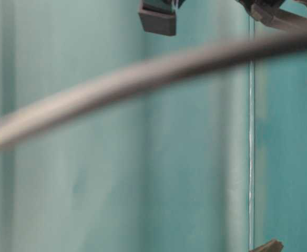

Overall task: Insert the wire through the hole in the metal fitting marked with a red label.
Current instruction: 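Lower the open right gripper over the silver wire near the fixture, then close the right gripper on the silver wire and lift it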

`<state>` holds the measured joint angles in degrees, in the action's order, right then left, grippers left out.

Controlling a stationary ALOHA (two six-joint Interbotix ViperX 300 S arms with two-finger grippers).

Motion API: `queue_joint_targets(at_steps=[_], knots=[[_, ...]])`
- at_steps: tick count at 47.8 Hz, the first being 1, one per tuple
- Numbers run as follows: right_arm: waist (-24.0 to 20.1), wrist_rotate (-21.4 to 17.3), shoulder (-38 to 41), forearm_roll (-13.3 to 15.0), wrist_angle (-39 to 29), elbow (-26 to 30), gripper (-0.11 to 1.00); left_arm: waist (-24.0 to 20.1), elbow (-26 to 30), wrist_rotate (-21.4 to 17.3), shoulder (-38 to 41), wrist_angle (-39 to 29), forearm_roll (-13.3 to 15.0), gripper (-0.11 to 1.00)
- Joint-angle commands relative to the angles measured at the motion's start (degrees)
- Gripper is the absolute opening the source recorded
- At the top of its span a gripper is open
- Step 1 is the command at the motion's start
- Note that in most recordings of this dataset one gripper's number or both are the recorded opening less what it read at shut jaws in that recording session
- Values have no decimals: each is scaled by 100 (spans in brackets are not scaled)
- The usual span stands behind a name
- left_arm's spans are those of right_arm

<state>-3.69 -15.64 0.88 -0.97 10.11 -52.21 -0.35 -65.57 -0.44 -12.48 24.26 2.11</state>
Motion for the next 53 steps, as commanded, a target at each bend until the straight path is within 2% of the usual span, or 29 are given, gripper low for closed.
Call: queue_joint_targets(at_steps=[1,9,13,42,53], knots=[[-9,9,-26,18,44,149,54,-9,62,0,-26,44,18,47],[-9,9,-26,62,79,158,11,-9,53,9,-35,44,18,43],[-9,9,-35,62,105,141,0,-9,53,0,-26,44,18,43],[-9,9,-44,62,105,132,-1,-9,53,9,-35,44,18,42],[-9,18,-281,62,18,123,-1,-9,88,70,-35,44,18,42]])
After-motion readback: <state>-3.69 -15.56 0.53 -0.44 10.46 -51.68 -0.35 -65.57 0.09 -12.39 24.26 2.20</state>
